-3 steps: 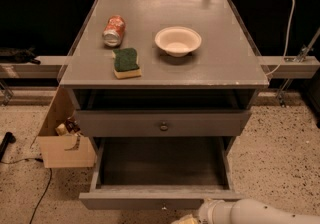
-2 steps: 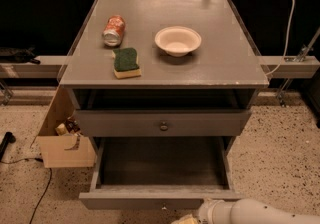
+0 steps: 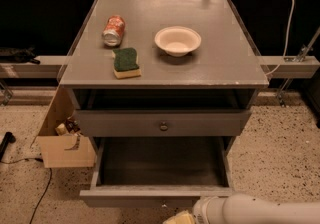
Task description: Close middle drawer
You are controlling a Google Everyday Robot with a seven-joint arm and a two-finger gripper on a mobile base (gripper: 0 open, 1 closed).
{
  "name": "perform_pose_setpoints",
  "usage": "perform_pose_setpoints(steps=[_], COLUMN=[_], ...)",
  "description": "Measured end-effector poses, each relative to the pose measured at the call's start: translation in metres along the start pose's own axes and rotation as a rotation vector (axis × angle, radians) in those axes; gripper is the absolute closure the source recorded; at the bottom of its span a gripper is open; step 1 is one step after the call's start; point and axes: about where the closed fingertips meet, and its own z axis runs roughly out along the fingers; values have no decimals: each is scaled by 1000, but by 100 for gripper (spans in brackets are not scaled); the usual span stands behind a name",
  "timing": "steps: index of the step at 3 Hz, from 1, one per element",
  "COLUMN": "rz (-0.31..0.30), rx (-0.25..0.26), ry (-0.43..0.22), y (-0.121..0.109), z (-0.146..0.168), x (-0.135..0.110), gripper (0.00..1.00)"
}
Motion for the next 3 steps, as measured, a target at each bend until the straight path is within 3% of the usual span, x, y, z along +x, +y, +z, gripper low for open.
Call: perform_pose_setpoints(steps=[1, 3], rz=[0, 0], rx=[0, 0], ry=[0, 0], y=[0, 0], z=[0, 0], x=[0, 0], gripper=[0, 46])
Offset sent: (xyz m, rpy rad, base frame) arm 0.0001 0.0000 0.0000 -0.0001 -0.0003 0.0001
